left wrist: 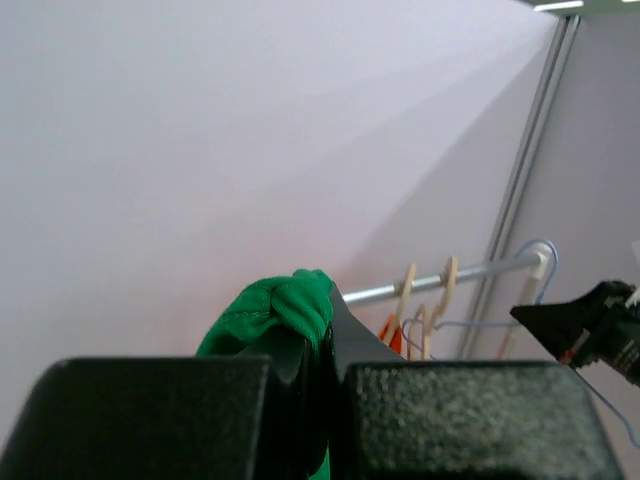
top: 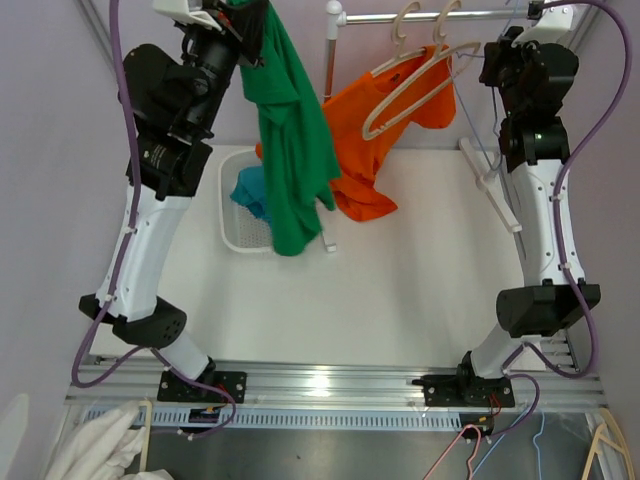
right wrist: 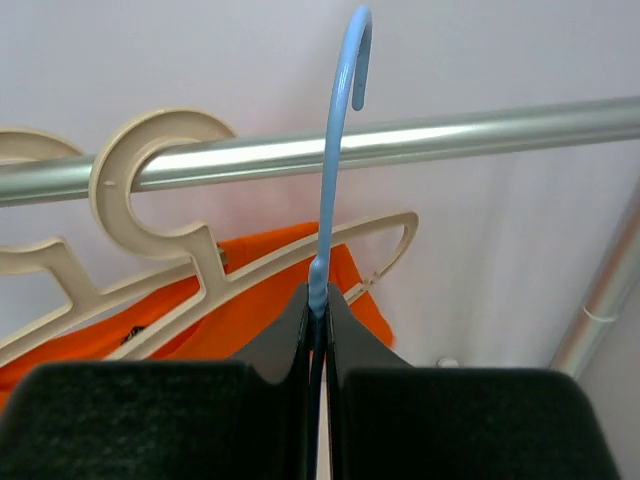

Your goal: Remove the t-shirt from the hanger

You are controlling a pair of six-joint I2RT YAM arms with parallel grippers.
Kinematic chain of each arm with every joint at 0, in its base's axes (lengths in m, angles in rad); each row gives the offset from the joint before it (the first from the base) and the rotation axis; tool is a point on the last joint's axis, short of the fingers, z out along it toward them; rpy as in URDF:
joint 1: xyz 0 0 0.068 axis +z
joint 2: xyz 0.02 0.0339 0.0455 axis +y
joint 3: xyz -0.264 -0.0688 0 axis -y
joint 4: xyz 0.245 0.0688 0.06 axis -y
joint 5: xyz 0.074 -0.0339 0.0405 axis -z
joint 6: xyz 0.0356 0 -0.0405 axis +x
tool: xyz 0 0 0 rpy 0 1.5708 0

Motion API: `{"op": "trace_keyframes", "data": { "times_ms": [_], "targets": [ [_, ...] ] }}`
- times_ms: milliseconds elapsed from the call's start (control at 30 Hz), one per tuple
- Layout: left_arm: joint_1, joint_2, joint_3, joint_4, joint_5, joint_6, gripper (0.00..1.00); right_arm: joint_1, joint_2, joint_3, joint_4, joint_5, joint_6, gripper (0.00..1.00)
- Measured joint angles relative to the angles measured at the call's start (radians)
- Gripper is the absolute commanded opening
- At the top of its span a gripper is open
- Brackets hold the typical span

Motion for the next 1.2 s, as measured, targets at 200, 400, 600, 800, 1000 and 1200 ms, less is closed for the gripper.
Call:
{"op": "trace_keyframes", "data": {
  "times_ms": [200,400,600,800,1000,1200],
  "targets": [
    [0.105,0.087,0.122,0.096,0.033,0.001,0.01,-0.018,0.107,0.089,0.040,-0.045,-0.001,0.00],
    [0.224,0.180,0.180,0.177,0.067,-0.029,0.01,-0.021,0.194,0.163,0.053,-0.060,-0.011,0.00],
    [0.286,0.240,0.141,0.192,0.106,-0.082,0.01,-0.023,0.246,0.216,0.064,-0.060,-0.027,0.00],
    [0.315,0.273,0.010,0.177,0.138,-0.170,0.01,-0.032,0.293,0.254,0.067,-0.060,-0.029,0.00],
    [0.315,0.348,0.039,-0.013,0.132,-0.278,0.01,-0.073,0.326,0.255,0.050,-0.076,-0.025,0.26],
    [0.324,0.320,-0.130,-0.184,0.091,-0.435,0.01,-0.099,0.316,0.237,0.031,-0.077,-0.023,0.35]
  ]
}}
